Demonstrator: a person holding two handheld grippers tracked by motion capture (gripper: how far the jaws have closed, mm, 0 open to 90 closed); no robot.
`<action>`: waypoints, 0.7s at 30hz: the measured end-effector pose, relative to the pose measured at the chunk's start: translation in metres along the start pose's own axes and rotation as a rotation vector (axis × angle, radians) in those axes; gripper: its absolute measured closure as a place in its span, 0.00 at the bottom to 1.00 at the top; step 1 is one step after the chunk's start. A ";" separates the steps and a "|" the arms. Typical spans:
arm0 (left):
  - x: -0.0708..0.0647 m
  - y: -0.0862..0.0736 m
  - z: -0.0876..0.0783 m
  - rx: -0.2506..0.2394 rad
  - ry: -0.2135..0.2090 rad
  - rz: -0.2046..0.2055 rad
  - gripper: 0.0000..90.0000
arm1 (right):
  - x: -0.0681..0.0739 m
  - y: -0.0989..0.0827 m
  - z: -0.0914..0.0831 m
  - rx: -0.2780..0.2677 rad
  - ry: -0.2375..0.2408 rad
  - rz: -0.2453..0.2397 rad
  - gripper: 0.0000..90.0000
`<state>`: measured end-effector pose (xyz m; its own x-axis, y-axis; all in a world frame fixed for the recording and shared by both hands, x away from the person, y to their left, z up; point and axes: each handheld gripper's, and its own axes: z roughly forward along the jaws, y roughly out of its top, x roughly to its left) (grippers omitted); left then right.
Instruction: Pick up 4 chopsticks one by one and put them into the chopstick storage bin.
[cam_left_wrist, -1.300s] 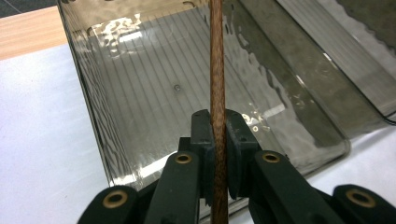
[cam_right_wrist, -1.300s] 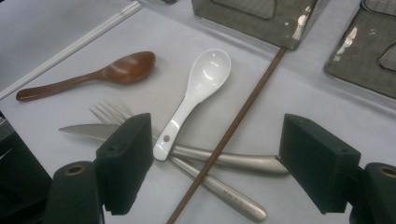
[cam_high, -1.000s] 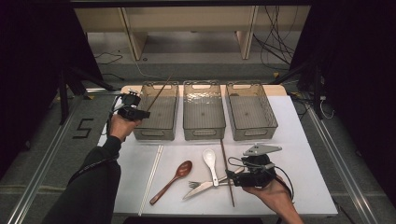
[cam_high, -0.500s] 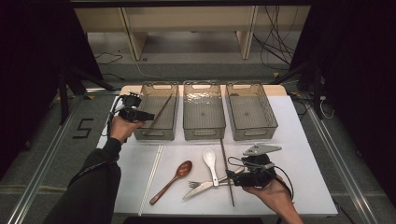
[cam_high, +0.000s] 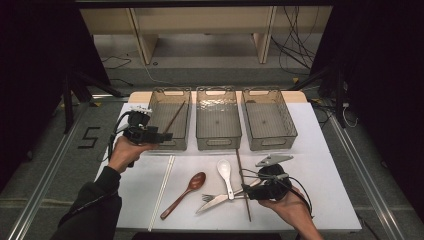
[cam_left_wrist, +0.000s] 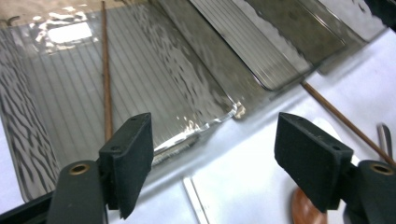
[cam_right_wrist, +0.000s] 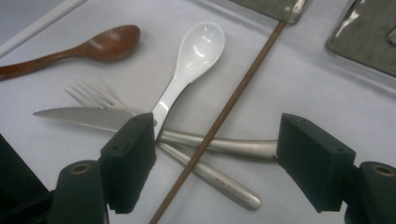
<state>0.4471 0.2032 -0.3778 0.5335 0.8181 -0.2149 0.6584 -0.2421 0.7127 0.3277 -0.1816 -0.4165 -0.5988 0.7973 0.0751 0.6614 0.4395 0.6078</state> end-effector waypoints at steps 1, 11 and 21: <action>-0.002 -0.002 -0.003 -0.012 -0.005 0.006 0.28 | 0.001 0.000 0.001 0.010 -0.003 -0.005 0.33; -0.028 -0.030 -0.013 -0.031 -0.060 0.059 0.25 | 0.001 0.000 0.019 0.134 -0.008 -0.017 0.38; -0.049 -0.057 -0.023 -0.060 -0.094 0.120 0.23 | 0.001 0.001 0.034 0.223 -0.005 -0.029 0.48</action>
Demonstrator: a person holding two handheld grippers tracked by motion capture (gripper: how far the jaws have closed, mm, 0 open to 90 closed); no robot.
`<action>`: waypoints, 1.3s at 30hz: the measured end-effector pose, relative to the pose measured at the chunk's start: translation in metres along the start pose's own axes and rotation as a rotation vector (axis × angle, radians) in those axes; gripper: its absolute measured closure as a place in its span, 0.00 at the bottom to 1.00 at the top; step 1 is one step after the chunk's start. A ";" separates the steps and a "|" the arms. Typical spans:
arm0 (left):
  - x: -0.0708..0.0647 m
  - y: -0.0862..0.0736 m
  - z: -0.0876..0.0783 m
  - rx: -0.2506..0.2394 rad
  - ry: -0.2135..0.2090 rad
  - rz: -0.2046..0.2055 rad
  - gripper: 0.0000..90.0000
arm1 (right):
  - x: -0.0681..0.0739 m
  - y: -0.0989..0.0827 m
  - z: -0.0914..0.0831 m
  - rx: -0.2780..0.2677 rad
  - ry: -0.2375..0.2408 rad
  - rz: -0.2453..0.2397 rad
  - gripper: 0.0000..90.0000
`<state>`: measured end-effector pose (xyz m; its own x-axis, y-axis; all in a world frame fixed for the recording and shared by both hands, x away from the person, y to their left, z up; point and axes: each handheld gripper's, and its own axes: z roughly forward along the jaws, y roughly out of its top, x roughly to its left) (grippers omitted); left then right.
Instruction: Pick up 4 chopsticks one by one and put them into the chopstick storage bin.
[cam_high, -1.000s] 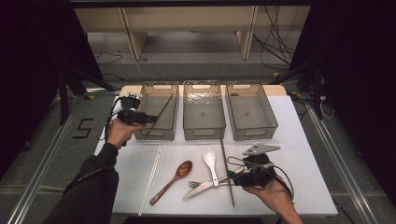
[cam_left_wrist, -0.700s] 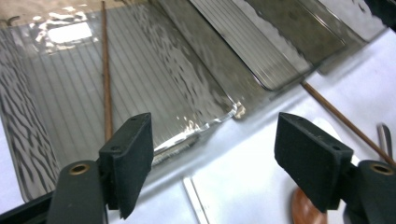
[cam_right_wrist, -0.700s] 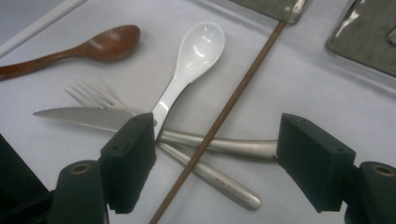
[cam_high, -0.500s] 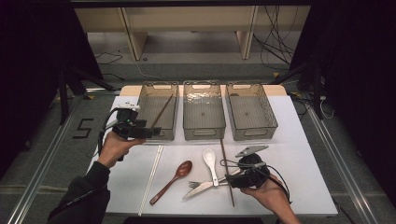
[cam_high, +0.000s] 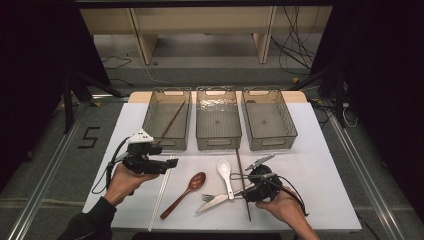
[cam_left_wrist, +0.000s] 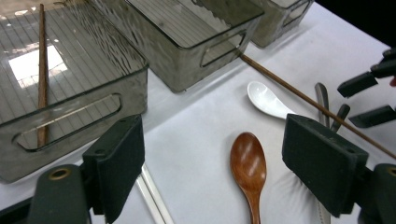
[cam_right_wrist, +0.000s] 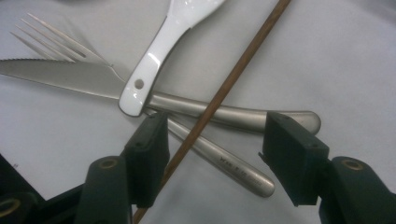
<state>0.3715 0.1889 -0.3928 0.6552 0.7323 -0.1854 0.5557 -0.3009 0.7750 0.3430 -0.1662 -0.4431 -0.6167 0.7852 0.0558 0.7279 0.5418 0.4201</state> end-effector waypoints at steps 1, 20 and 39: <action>-0.001 -0.001 -0.001 -0.005 -0.007 -0.006 0.23 | 0.000 0.000 0.001 0.006 0.001 -0.001 0.49; -0.017 -0.021 -0.010 0.000 0.000 0.054 0.21 | 0.003 0.007 0.014 0.076 -0.010 -0.043 0.60; -0.014 -0.028 -0.012 0.015 0.004 0.047 0.21 | -0.015 0.008 0.015 0.118 0.036 -0.007 0.86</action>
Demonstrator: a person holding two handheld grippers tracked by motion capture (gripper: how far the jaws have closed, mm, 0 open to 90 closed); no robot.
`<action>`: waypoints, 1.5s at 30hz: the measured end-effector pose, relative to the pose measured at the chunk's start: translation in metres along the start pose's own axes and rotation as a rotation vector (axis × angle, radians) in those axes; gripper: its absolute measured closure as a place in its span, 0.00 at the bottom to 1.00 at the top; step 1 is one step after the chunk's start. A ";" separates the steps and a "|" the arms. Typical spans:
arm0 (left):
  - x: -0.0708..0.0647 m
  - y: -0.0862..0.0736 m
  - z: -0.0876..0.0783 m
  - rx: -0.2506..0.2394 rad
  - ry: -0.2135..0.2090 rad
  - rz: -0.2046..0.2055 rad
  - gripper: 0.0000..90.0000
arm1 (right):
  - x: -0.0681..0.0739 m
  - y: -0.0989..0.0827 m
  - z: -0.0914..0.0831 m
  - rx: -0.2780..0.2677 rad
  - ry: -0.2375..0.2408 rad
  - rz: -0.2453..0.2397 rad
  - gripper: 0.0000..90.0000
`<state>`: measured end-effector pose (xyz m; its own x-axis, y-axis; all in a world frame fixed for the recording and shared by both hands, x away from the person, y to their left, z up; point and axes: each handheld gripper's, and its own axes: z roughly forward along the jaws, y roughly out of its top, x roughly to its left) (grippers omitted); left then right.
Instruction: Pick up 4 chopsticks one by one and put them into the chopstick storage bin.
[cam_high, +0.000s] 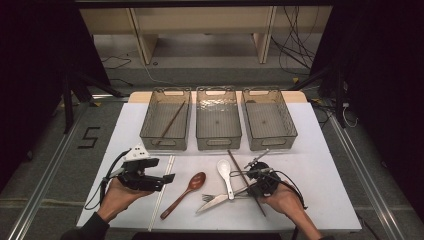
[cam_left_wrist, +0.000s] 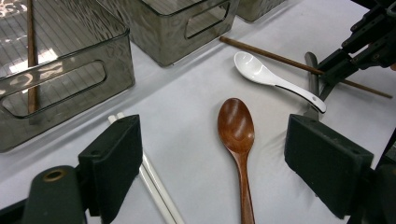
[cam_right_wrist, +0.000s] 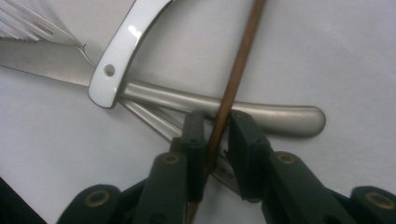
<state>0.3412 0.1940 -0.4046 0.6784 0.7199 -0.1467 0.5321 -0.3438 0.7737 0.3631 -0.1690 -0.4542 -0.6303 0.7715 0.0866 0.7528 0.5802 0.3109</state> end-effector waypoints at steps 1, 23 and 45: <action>0.000 0.000 0.000 0.001 0.000 0.000 0.21 | -0.001 0.000 0.000 0.000 0.000 0.005 0.87; 0.002 -0.002 0.004 0.028 -0.007 0.017 0.21 | -0.007 0.000 -0.013 -0.037 -0.068 -0.047 0.96; -0.009 0.021 0.017 0.115 -0.041 0.196 0.20 | 0.047 0.011 -0.042 -0.100 -0.038 -0.386 0.96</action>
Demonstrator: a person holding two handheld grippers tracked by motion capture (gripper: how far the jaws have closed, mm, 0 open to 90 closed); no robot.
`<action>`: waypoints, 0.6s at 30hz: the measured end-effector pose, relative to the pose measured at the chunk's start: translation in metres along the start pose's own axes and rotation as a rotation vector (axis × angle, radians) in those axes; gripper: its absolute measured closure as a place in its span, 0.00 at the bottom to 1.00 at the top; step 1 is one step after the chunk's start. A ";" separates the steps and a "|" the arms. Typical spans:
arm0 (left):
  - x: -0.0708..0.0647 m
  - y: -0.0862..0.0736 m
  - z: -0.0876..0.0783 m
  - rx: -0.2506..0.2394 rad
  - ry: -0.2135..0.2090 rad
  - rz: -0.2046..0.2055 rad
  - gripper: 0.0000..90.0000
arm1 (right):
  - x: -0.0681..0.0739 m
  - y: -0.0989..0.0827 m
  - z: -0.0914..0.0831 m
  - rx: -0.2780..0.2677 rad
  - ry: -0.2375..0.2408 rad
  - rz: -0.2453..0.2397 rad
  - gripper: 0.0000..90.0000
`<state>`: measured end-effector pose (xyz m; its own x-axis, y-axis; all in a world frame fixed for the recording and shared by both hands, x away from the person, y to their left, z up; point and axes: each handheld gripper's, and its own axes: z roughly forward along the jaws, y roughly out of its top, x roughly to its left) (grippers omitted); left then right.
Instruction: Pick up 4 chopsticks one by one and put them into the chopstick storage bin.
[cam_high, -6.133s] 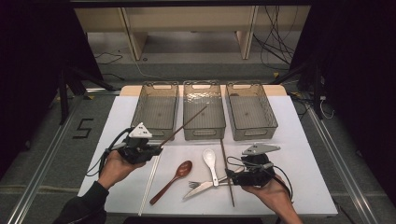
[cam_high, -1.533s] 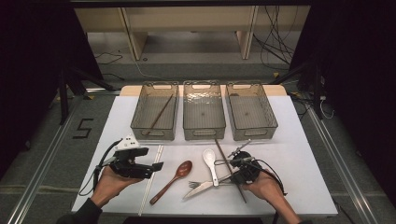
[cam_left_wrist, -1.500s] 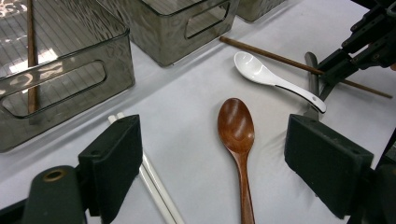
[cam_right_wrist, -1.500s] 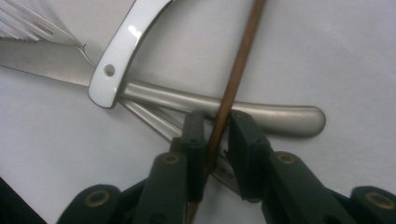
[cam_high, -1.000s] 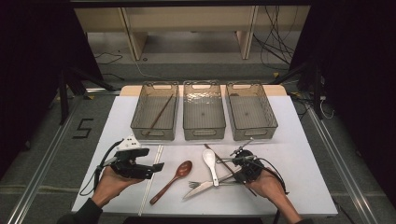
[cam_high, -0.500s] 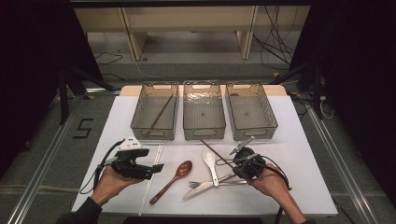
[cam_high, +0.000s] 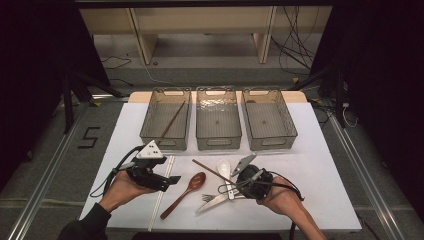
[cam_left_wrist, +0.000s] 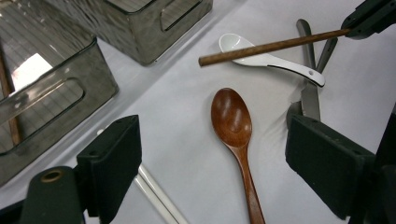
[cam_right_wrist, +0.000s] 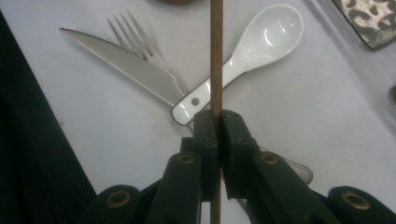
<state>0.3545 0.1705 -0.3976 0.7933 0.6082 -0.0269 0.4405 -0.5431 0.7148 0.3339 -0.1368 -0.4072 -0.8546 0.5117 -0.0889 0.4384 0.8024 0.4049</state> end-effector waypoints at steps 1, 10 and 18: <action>-0.001 0.002 0.001 0.008 -0.004 0.017 0.20 | 0.002 0.001 0.000 0.001 0.002 -0.012 0.96; -0.015 0.012 0.015 0.064 -0.037 0.097 0.20 | 0.013 0.006 0.000 0.003 0.018 -0.081 0.96; -0.021 0.019 0.024 0.129 -0.075 0.160 0.21 | 0.021 0.009 0.001 0.008 0.038 -0.137 0.96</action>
<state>0.3564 0.1338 -0.4006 0.8842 0.4664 0.0244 0.3532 -0.7018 0.6186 0.3202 -0.1185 -0.4061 -0.9164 0.3853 -0.1085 0.3188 0.8663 0.3845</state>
